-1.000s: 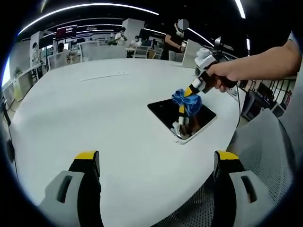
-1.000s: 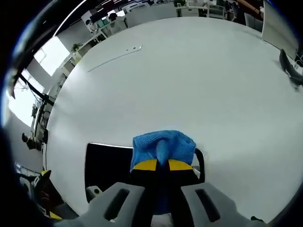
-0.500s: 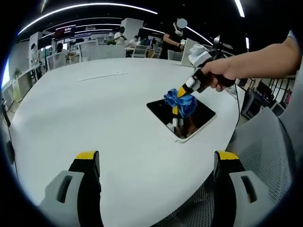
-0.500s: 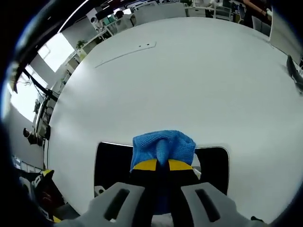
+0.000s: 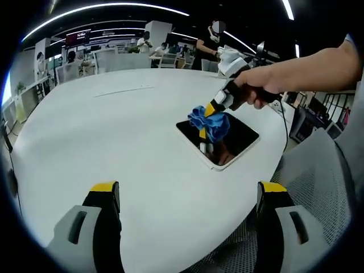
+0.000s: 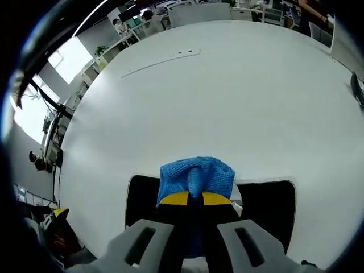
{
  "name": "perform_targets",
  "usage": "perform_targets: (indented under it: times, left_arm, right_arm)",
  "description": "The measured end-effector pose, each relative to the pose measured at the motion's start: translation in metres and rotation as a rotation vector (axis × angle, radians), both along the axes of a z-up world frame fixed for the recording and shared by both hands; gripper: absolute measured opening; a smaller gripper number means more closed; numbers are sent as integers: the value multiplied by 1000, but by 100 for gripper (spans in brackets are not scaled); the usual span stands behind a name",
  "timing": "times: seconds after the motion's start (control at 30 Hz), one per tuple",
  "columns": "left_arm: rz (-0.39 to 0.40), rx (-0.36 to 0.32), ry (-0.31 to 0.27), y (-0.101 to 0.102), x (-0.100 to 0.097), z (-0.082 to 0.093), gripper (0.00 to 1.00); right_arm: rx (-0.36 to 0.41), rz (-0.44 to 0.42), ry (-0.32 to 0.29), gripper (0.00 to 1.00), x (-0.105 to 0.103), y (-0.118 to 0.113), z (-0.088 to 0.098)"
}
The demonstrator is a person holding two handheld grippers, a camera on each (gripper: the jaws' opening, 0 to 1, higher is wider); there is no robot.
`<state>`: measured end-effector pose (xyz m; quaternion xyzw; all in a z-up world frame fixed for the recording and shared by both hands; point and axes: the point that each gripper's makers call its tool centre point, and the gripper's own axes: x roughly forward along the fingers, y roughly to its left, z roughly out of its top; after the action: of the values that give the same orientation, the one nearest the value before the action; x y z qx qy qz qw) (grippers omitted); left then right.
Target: Wipe the mirror surface with the cleaning cloth until all visible marks leave the cleaned area.
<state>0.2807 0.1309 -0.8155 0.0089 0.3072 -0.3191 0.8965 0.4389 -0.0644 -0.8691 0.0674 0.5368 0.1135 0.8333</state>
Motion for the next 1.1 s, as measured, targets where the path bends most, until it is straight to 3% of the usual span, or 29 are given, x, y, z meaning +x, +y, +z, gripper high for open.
perform_targets:
  times: [1.1]
  left_arm:
    - [21, -1, 12, 5, 3, -5, 99]
  right_arm:
    - [56, 108, 7, 1, 2, 72, 0]
